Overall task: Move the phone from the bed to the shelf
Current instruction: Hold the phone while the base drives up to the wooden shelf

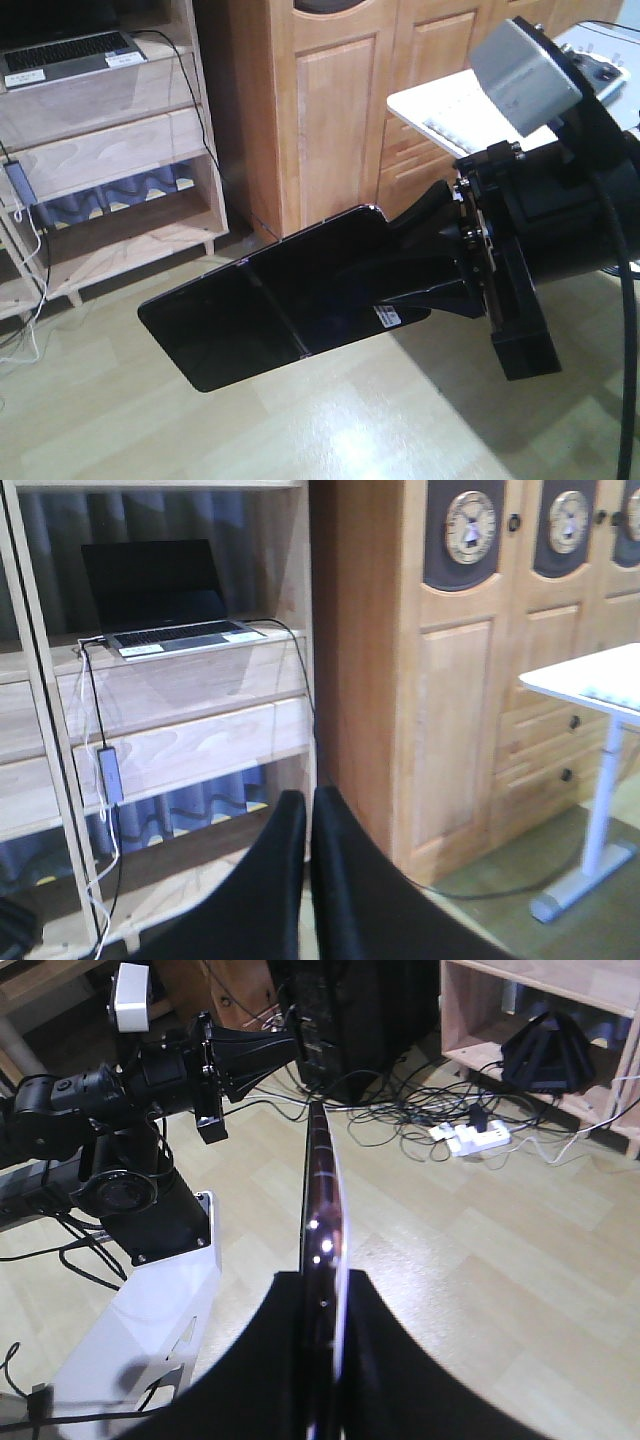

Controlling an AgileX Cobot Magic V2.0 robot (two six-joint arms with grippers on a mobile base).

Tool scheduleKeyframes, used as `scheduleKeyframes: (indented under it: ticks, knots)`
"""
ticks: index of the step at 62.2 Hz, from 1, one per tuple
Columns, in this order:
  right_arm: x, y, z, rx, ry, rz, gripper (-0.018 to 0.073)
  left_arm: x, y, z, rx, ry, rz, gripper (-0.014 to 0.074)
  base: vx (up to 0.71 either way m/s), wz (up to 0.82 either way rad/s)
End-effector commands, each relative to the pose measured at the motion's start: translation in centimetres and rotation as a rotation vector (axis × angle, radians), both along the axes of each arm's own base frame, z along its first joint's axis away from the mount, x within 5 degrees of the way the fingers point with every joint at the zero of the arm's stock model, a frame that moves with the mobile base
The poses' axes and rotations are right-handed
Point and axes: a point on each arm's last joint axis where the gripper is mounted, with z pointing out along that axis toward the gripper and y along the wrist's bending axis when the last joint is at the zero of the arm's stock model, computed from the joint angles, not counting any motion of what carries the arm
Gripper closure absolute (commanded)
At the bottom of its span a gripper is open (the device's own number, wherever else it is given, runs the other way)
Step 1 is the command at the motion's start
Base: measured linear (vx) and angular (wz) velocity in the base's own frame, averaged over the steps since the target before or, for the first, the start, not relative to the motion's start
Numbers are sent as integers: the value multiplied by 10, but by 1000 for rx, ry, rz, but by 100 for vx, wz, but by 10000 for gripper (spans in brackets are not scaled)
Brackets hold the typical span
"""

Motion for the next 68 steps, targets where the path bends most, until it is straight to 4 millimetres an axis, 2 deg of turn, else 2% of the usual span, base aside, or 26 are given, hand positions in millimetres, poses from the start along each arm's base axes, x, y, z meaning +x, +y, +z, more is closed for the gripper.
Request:
scheduleKeyframes:
  ticks: [1,39,68]
  knots:
    - [-12,0,18,85,-10,47,561,-2,0,15,-16,-103,-2,595,43,10]
    - [-12,0,18,85,-10,47,561,-2,0,15,-16,-103,-2,595,43,11]
    - [-12,0,18,85,-10,47,561,-2,0,15,-16,-103,-2,595,39,37]
